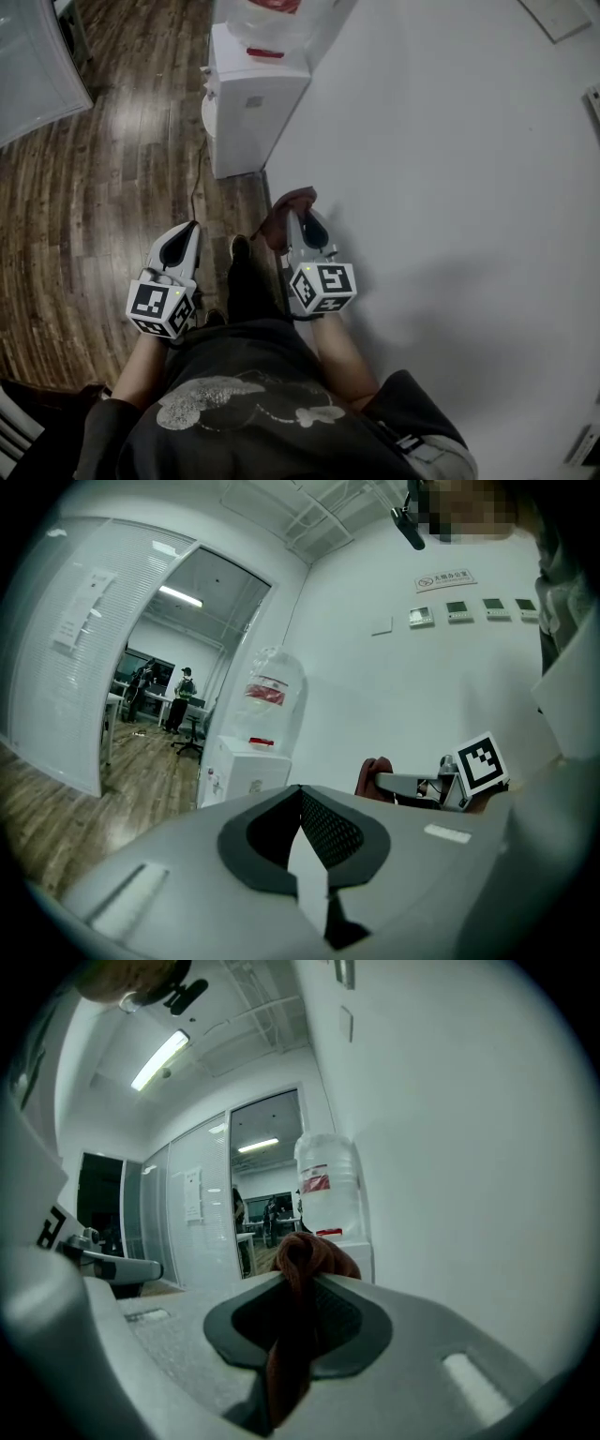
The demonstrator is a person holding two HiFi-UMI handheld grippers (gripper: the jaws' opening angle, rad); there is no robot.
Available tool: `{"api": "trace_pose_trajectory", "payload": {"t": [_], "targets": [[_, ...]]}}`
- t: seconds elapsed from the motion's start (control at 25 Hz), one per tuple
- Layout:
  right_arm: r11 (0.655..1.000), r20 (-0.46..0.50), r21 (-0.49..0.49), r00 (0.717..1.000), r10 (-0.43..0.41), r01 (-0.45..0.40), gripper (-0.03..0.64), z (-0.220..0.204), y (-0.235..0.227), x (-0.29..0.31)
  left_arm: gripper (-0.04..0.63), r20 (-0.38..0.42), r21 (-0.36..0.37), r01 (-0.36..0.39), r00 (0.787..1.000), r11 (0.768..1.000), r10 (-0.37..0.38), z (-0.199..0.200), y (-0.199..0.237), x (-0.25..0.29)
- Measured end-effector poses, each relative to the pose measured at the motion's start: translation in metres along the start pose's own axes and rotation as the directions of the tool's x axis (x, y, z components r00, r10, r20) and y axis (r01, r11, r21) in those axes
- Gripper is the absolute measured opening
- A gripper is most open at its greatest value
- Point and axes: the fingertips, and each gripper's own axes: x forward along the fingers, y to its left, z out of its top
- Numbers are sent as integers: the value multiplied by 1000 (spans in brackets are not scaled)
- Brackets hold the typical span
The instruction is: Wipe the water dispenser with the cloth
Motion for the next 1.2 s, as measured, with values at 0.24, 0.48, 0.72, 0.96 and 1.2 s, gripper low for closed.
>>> {"api": "trace_pose_trajectory", "payload": {"t": [0.24,0.48,0.72,0.96,1.2], "targets": [[999,11,53,1000,-9,8,41,5,-42,75,20,-20,18,6,1000,1000,-6,13,21,76],[996,-19,79,999,-28,29,42,7,-90,161,20,-36,31,-1,999,1000,3,25,54,168],[992,-29,114,998,-49,52,41,16,-116,215,20,-41,27,-9,999,1000,10,35,78,229],[992,0,69,995,-103,103,41,21,-144,272,20,-38,29,9,999,1000,-8,21,103,262],[990,82,14,987,-138,138,41,29,-164,322,20,-12,91,74,997,993,-73,9,120,293]]}}
